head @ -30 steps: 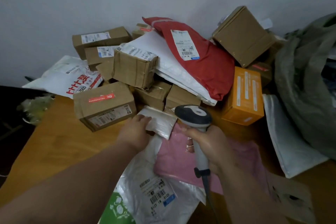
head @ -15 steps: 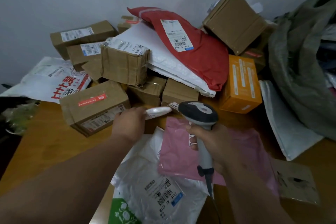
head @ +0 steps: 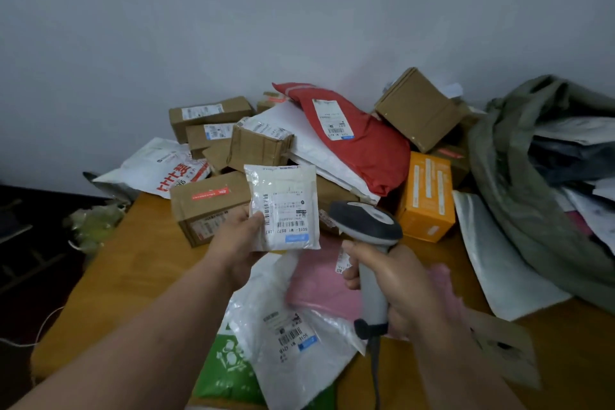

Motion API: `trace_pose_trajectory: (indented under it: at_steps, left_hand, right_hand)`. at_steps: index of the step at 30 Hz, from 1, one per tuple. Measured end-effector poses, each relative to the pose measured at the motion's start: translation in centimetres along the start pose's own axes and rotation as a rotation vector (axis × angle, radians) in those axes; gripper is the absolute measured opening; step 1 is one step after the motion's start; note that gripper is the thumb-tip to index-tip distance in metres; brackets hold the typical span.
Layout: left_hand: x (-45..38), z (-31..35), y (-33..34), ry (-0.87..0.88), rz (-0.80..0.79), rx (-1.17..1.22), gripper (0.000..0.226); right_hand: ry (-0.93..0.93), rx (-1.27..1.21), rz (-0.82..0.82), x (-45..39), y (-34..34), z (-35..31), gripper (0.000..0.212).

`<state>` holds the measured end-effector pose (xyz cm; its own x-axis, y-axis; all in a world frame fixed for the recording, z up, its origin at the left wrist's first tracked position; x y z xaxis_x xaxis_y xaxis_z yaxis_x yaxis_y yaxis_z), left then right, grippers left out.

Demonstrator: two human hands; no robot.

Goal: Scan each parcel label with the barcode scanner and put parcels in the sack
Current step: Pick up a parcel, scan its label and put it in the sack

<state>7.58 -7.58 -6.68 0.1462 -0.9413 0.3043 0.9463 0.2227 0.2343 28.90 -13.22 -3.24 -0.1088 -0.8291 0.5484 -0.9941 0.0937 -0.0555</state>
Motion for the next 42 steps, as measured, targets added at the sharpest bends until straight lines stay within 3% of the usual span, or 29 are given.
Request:
trace_pose_trajectory:
  at_steps: [15, 29, 42]
  left_hand:
    - [7.4, 4.0, 2.5, 0.108, 0.047, 0.101, 0.021]
    - [7.5, 5.3, 1.3, 0.093, 0.105, 0.102, 0.017]
    - [7.8, 5.1, 3.3, 0.069, 0.075, 0.061, 0.019]
  right_hand:
    - [-0.173, 0.203, -0.134, 9.4, -1.8, -1.0, 0.01]
    - [-0.209, 0.208, -0.142, 10.7, -0.5, -1.4, 0.006]
    - [-0.183, 0.133, -0.1, 10.0, -2.4, -1.5, 0.017]
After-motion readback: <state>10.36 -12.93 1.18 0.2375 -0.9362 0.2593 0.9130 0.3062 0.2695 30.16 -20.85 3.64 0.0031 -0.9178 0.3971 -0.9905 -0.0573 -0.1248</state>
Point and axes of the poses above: each hand's wrist, its own x-axis away from the middle knuckle, its own y-axis out of the palm, z = x × y, the point moved 2 cm from there along -x, towards the middle knuckle, and after that the axes turned 9 degrees about y, right-handed, at the moved point
